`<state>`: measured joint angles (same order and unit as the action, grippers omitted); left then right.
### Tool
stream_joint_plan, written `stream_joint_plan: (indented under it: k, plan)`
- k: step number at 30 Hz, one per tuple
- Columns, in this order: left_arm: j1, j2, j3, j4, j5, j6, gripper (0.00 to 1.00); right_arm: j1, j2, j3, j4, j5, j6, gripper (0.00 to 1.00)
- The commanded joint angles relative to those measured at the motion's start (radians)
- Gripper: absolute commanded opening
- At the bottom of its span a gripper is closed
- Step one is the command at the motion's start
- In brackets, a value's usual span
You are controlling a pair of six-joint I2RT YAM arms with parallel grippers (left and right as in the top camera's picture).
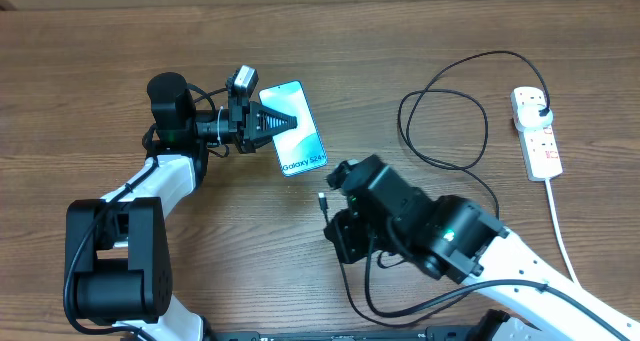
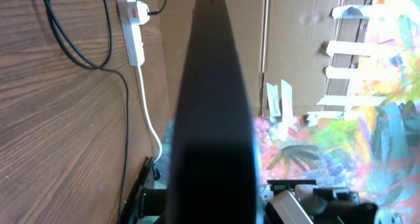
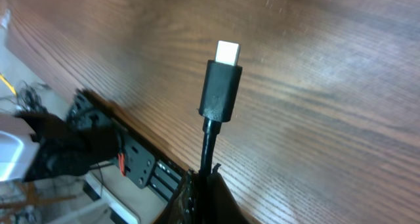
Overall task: Plug charger to phone and switch on socket
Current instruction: 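Grasp the USB-C cable end and bring it toward the phone, then align the USB-C plug under the phone's bottom port with right gripper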
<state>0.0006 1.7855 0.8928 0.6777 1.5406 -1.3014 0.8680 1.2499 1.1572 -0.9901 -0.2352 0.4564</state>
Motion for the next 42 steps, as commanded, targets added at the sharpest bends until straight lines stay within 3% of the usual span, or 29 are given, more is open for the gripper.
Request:
stream_joint_plan:
  k: [1,16,42]
  plan:
    - [-0.001,-0.003,0.015,0.008,0.04,-0.031,0.04,0.046,0.032,-0.006,0.066,0.156,0.054,0.04]
    - [-0.001,-0.003,0.015,0.008,0.04,-0.012,0.04,0.045,0.088,-0.006,0.185,0.165,0.067,0.04]
    - [-0.001,-0.003,0.015,0.008,0.04,0.063,0.04,0.045,0.088,-0.005,0.106,0.13,-0.127,0.04]
